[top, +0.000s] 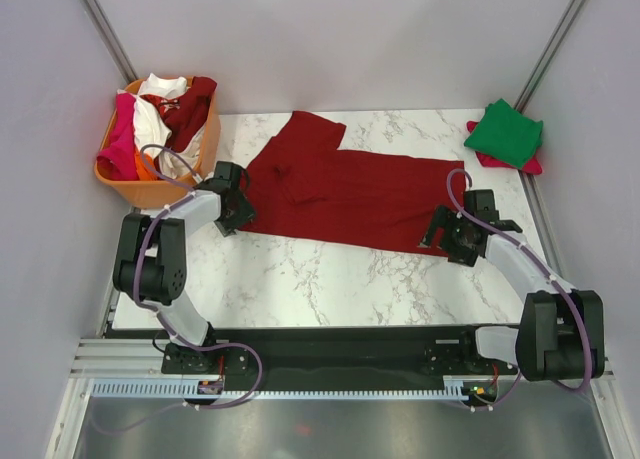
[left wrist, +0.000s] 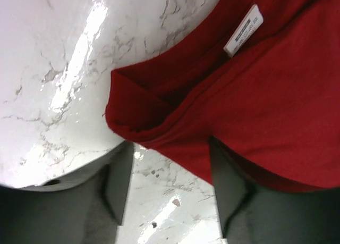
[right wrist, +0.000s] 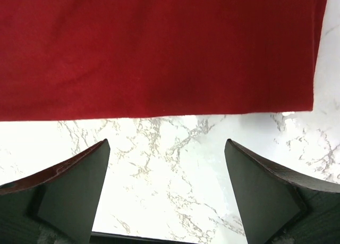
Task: Fold and stack the t-shirts
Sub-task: Fold the tshirt
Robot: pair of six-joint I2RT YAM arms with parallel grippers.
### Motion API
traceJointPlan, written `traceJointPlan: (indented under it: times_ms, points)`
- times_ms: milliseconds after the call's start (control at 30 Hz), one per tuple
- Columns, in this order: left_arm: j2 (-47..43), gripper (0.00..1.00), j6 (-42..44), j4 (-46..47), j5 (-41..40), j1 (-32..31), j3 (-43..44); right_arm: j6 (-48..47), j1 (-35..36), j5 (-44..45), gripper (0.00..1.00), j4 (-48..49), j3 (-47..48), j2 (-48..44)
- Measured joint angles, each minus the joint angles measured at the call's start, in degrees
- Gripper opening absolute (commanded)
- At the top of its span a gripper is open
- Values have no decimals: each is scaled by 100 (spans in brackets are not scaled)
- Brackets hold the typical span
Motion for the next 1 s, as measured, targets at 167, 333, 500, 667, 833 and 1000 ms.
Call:
traceJointPlan:
  times_ms: [167, 333, 500, 667, 833, 1000]
  points:
    - [177, 12, -20, 245, 22, 9, 105, 17, 0, -133, 98, 11, -155, -24]
    - [323, 2, -15, 516, 164, 2, 212, 125, -2, -140, 98, 72, -273, -24]
    - [308, 2, -15, 651, 293, 0, 186, 334, -140, 192, 97, 111, -393, -24]
    - [-13, 2, -15, 702, 457, 2, -144, 509, -540, 595, 94, 118, -415, -17]
    - [-337, 2, -15, 697, 564, 2, -339, 654, -601, 914, 86, 275, -459, 37]
    - [-367, 2, -15, 697, 640, 2, -382, 710, -616, 1043, 69, 680, -446, 323]
